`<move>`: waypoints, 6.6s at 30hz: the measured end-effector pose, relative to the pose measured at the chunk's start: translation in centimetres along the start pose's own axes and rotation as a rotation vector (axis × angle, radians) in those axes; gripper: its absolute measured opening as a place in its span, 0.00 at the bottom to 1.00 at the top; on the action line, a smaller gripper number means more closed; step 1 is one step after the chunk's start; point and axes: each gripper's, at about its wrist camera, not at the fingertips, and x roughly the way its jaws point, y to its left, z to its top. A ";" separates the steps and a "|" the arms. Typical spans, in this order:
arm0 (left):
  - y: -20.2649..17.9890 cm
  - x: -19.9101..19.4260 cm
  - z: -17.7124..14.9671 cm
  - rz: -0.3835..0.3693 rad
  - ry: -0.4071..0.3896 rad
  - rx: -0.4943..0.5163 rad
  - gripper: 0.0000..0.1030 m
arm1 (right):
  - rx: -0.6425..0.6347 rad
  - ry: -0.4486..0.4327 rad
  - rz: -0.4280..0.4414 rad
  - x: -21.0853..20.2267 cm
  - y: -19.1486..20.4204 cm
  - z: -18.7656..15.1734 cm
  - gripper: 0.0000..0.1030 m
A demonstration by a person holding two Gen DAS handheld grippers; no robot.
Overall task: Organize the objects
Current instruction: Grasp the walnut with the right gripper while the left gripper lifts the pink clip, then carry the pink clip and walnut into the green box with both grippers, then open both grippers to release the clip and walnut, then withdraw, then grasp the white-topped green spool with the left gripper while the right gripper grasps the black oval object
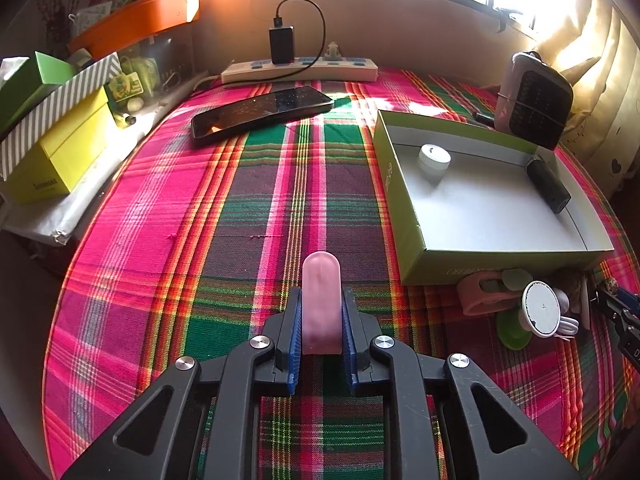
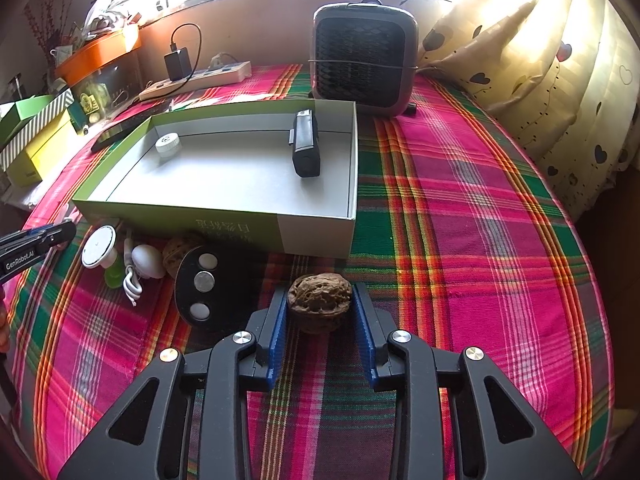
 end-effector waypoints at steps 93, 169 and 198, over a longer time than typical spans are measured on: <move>-8.4 4.2 6.9 -0.174 0.031 0.202 0.16 | -0.233 0.104 0.119 10.4 7.5 13.6 0.31; -4.2 -3.2 -1.6 -0.431 0.013 0.149 0.41 | 0.022 0.011 0.055 -0.7 4.4 -0.8 0.53; -8.4 -1.1 0.1 -0.361 0.063 0.145 0.41 | -0.099 0.019 0.049 1.2 4.4 0.6 0.67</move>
